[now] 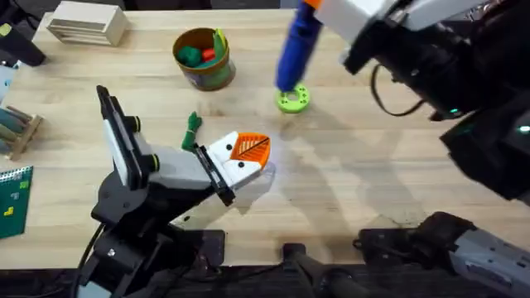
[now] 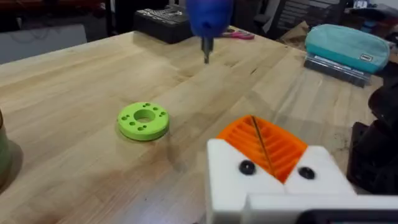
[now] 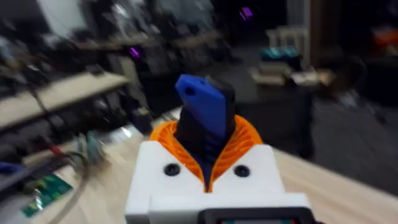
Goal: Pick up the gripper from the table and insert it into the empty holder that is missing its gripper. Then pick up a screw, insert it into the mounting hole, and use the screwdriver to tighten it. Finally, clean up the table by picking up the vegetable and placing it into the bucket.
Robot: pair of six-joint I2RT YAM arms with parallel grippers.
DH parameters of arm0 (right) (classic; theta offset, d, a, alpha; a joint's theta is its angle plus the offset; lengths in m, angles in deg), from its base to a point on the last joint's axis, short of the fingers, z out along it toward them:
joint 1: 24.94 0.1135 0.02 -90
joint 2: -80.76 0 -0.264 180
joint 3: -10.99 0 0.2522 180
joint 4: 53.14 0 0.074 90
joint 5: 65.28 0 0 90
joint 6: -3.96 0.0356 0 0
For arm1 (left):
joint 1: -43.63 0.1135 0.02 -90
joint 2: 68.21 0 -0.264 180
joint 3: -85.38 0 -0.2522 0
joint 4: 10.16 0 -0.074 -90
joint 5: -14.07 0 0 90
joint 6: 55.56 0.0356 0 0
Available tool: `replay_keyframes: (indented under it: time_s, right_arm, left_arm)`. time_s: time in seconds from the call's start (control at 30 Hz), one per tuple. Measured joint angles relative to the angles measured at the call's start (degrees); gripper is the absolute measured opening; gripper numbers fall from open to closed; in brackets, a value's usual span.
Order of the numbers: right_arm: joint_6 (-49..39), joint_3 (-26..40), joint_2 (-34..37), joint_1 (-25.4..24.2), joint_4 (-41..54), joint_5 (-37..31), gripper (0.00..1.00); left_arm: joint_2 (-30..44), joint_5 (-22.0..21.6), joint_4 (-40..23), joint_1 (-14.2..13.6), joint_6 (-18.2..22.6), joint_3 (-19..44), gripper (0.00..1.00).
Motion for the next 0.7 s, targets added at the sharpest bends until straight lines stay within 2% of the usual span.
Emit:
replay_keyframes:
  time_s: [0.13,0.3,0.7]
  right_arm:
    - [0.38,0.00,2.19,6.03,-9.03,0.39,0.032]
    - [0.56,0.00,3.71,12.64,-10.53,0.42,0.032]
    - [0.58,0.00,5.93,18.12,-10.07,1.41,0.032]
  left_arm:
    - [-0.02,0.00,0.01,0.00,0.00,-0.02,0.005]
    - [-0.02,0.00,-0.01,0.00,0.00,-0.02,0.005]
    - [0.00,0.00,-0.01,0.00,0.00,-0.01,0.005]
